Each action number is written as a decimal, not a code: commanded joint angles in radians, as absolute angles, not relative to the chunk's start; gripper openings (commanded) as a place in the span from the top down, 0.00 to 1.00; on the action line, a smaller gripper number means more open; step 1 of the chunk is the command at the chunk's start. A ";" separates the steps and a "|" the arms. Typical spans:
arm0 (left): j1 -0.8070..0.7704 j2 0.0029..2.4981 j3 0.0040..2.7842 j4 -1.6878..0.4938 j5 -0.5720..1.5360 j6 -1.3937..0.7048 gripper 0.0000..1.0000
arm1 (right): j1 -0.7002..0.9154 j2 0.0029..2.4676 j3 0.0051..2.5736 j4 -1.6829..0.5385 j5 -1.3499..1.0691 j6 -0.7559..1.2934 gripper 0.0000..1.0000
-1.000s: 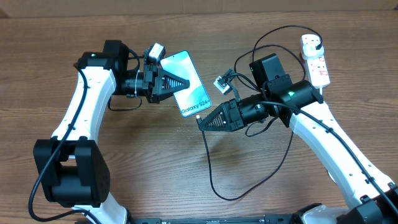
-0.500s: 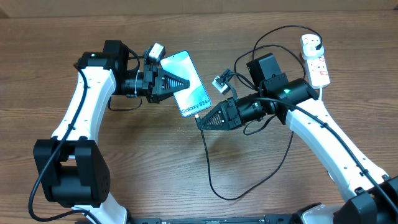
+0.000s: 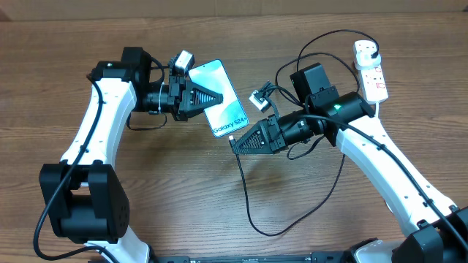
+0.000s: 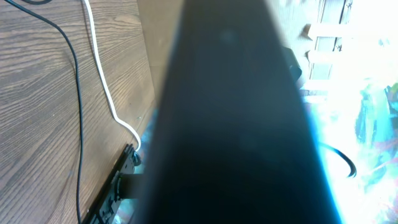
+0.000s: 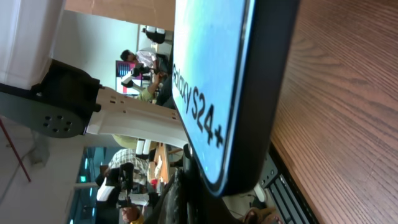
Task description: Plug charger to phone and switch on socket
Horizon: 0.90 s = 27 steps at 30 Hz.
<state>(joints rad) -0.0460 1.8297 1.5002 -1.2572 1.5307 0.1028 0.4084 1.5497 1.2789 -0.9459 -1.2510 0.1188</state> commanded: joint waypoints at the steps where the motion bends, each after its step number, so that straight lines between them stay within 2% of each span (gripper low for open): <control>1: -0.046 1.797 1.531 -1.255 1.583 0.097 0.96 | 0.394 1.552 1.273 -0.944 -1.277 0.100 0.96; 27: -0.046 1.797 1.531 -1.253 1.583 0.096 0.96 | 0.389 1.552 1.273 -0.920 -1.276 0.100 0.96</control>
<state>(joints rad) -0.0460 1.8297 1.5002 -1.2564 1.5307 0.1028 0.3931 1.5497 1.2789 -0.9268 -1.2530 0.1184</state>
